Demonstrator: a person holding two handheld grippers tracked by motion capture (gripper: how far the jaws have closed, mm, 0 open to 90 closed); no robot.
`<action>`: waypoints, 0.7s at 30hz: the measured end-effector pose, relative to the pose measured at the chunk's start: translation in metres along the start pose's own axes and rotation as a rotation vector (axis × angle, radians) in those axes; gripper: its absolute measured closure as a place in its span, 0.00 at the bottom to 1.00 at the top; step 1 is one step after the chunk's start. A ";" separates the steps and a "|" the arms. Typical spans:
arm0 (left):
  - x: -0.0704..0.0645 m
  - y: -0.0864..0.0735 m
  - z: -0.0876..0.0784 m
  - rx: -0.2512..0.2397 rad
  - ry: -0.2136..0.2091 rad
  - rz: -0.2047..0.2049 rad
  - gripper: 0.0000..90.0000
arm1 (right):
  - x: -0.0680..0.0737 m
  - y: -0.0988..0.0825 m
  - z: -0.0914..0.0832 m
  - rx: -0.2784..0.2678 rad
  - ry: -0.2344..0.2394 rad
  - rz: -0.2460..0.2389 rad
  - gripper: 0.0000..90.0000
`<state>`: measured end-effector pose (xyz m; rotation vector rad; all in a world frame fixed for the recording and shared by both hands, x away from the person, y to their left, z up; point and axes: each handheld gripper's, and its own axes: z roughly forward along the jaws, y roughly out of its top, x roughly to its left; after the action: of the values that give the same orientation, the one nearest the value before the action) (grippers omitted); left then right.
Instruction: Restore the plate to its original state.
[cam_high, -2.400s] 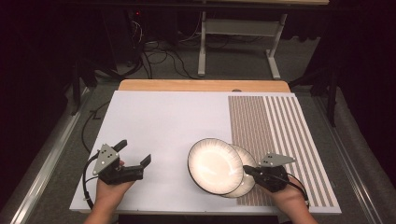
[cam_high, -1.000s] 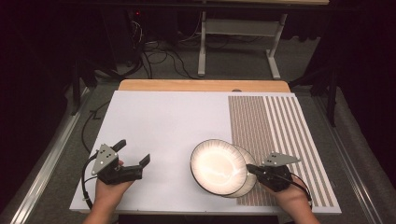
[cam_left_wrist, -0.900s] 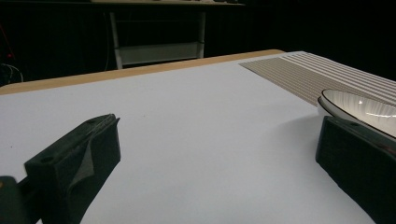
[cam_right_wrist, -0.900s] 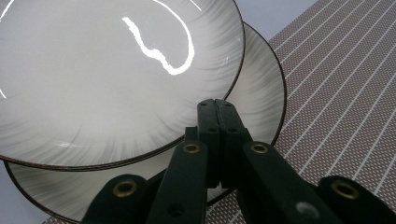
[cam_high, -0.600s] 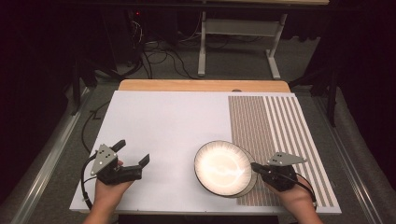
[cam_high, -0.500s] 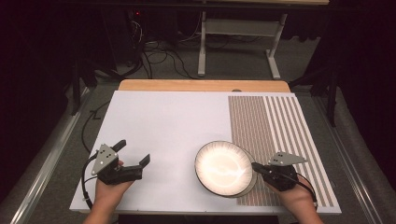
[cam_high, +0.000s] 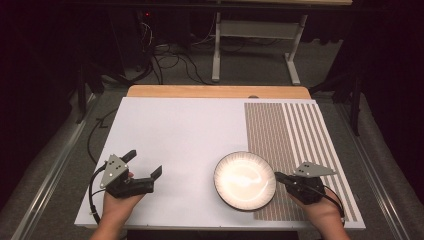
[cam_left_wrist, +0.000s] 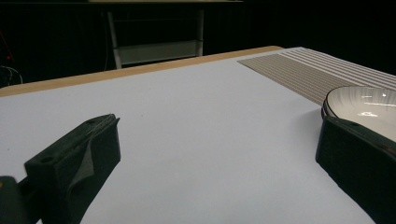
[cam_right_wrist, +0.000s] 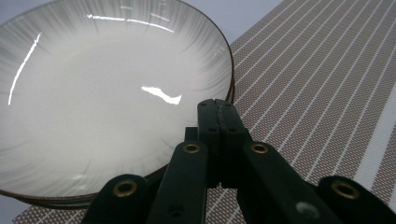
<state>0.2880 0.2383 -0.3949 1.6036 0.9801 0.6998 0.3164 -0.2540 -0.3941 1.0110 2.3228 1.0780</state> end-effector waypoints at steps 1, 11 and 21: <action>0.000 0.000 0.000 0.001 0.000 0.001 0.01 | -0.002 0.000 -0.001 -0.004 0.001 0.011 1.00; -0.001 0.000 0.001 0.012 0.004 0.015 0.01 | -0.012 0.000 -0.018 -0.077 -0.046 0.069 0.94; 0.001 0.002 -0.006 0.010 0.031 0.020 0.00 | -0.038 -0.004 -0.050 -0.316 -0.118 0.135 0.15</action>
<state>0.2839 0.2423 -0.3914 1.6172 0.9922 0.7363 0.3097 -0.3094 -0.3640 1.0845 1.9367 1.3479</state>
